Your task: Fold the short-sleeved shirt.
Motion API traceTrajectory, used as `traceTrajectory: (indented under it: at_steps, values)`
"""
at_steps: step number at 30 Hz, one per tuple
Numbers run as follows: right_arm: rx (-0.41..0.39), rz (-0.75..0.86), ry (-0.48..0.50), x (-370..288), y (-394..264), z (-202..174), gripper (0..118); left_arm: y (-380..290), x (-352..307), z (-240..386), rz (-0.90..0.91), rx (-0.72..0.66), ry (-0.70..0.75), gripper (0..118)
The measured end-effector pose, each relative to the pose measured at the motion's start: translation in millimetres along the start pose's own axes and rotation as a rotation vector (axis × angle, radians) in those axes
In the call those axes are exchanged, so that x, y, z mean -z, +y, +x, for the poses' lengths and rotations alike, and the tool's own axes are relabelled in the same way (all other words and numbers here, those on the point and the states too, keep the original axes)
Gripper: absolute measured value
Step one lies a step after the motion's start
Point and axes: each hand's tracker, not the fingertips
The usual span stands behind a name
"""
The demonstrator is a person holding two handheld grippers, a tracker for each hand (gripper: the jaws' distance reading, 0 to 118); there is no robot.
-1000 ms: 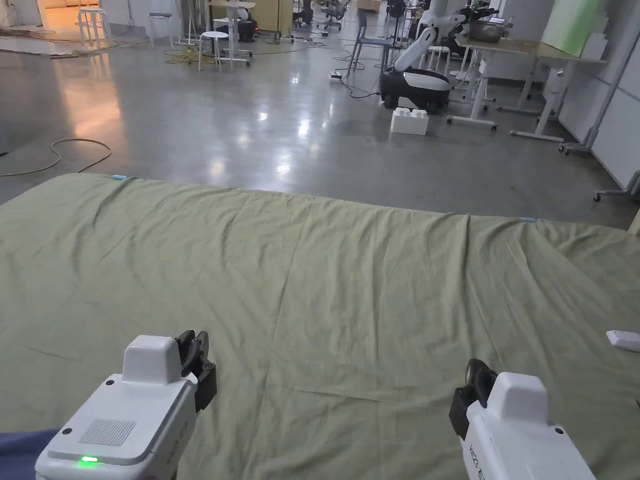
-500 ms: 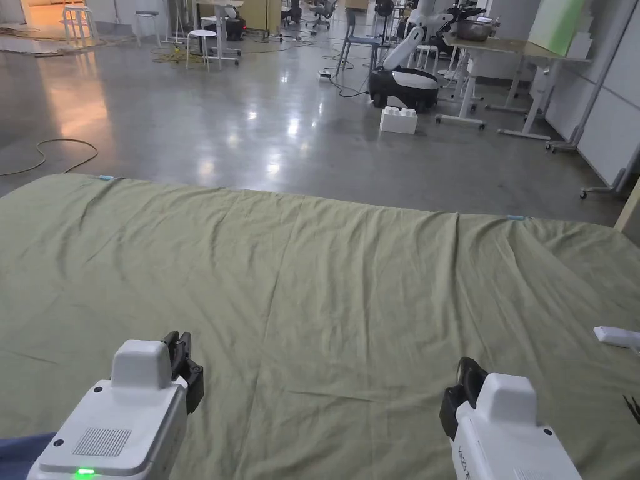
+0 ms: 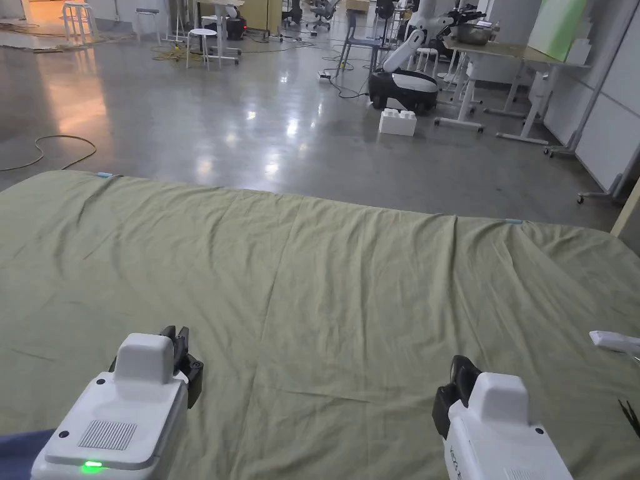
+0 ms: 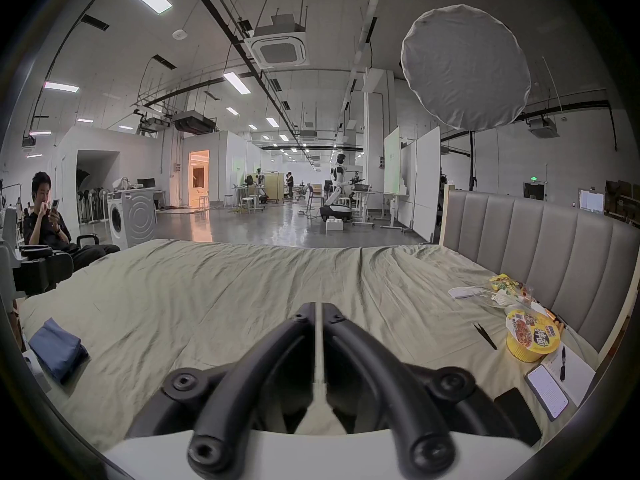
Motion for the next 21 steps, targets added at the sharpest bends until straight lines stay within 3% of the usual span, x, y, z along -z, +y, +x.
traceTrajectory:
  at_steps: [2,4,6,8,10,12,16,21]
  values:
    - [-0.006,0.004,-0.003,0.3,0.0,0.0,50,1.3,0.0,0.1,0.007,-0.001,0.003,46]
    - [-0.015,0.0,-0.003,1.7,0.2,-0.4,60,2.6,0.0,0.4,0.013,-0.006,0.002,50]
    - [-0.006,-0.005,-0.018,2.0,-1.1,-0.9,75,3.6,0.3,0.7,0.02,-0.015,0.014,70]
    - [-0.028,0.027,-0.036,0.9,0.2,-1.6,77,4.0,0.2,0.5,0.03,-0.023,0.032,80]
    - [-0.016,0.029,-0.04,1.2,-0.3,-1.1,86,4.5,0.5,-0.7,0.035,-0.027,0.035,87]
    - [0.007,0.023,-0.042,2.2,-0.2,0.4,96,5.0,0.8,-1.9,0.038,-0.036,0.034,91]
    - [0.031,0.032,-0.028,1.6,0.1,3.2,104,6.9,0.3,-7.4,0.048,-0.065,-0.004,100]
    - [-0.029,0.04,-0.009,3.8,1.4,0.6,111,9.0,3.5,-9.2,0.059,-0.067,-0.031,105]
